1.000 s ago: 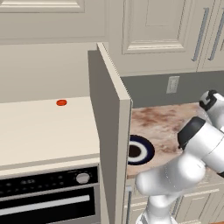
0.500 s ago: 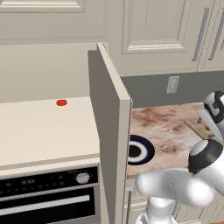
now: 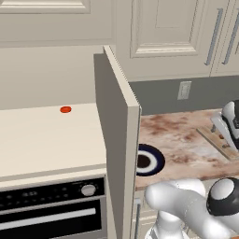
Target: Pick the chicken drumstick from the plate and place it on the cutting board. Then pick the condiment bottle from the cabinet and place it next to the cutting board.
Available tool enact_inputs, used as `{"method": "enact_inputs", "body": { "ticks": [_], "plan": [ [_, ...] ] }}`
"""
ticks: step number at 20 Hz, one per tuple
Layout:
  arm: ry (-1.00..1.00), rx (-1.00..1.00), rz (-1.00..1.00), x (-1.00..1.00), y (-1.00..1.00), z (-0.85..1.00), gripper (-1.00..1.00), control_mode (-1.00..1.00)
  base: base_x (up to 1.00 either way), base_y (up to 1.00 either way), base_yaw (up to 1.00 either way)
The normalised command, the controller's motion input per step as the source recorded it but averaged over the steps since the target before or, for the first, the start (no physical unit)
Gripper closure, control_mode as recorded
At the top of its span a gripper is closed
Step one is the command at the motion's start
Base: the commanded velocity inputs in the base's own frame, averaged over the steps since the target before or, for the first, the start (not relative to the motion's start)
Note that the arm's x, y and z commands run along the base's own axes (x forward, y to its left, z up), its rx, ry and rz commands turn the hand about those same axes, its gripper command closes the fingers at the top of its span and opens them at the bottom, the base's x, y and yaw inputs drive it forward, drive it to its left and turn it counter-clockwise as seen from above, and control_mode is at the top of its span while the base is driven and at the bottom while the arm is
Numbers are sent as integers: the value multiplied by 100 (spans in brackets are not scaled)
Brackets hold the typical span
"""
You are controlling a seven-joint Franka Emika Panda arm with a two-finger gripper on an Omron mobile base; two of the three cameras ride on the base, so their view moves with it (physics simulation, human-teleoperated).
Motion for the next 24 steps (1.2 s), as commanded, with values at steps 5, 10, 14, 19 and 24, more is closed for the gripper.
{"method": "enact_inputs", "body": {
  "ticks": [5,10,14,19,24],
  "plan": [
    [-1,0,0,-26,27,23,-100,-100,0,0,0],
    [0,0,0,-25,24,15,-100,-100,0,0,0],
    [0,0,0,-26,20,13,-100,-100,0,0,0],
    [0,0,0,-24,19,17,-100,-100,0,0,0],
    [0,1,0,-21,19,16,-100,-100,0,0,0]
  ]
}}
